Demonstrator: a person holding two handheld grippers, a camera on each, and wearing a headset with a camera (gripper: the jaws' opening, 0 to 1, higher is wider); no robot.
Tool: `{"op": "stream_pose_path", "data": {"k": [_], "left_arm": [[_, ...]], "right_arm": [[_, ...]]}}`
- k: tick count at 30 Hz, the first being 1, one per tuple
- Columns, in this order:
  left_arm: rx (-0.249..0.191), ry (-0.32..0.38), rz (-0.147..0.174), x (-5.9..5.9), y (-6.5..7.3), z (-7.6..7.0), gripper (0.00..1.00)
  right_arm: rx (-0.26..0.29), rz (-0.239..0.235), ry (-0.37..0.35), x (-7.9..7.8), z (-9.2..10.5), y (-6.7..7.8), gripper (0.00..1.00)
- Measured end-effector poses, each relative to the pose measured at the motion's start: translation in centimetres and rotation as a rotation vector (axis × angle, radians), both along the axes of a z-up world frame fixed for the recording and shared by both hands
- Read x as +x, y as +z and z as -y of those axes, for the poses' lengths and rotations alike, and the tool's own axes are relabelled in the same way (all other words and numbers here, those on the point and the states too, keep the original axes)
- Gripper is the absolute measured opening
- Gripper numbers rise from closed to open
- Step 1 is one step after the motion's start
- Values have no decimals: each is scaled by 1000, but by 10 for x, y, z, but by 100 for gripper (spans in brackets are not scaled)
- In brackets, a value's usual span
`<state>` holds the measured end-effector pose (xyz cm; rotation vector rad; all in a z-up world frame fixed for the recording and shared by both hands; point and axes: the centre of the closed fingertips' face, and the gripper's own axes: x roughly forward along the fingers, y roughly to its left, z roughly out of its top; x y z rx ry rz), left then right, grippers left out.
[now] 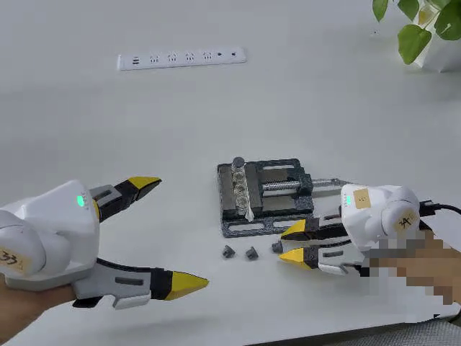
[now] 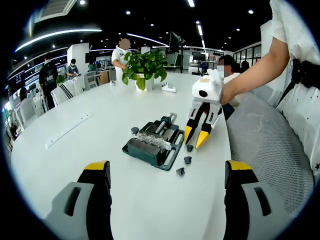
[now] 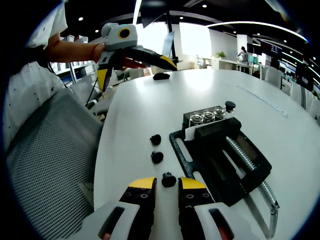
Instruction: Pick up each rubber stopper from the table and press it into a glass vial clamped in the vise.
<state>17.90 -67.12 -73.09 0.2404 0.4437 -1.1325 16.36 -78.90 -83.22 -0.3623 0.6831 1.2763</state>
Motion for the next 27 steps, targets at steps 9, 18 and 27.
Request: {"op": "stream_pose_path", "data": {"k": [9,18,27], "left_arm": [[-2,4,-2,0,-1,0,94],[-3,4,-5,0,-1,0,94],[-8,2,1,2,0,2,94]], "right_arm": [[-8,-3,19,-1,-2,-3,10],[-16,1,22,0,0,-5,7],[-28,4,35,-2,1,-4,8]]}}
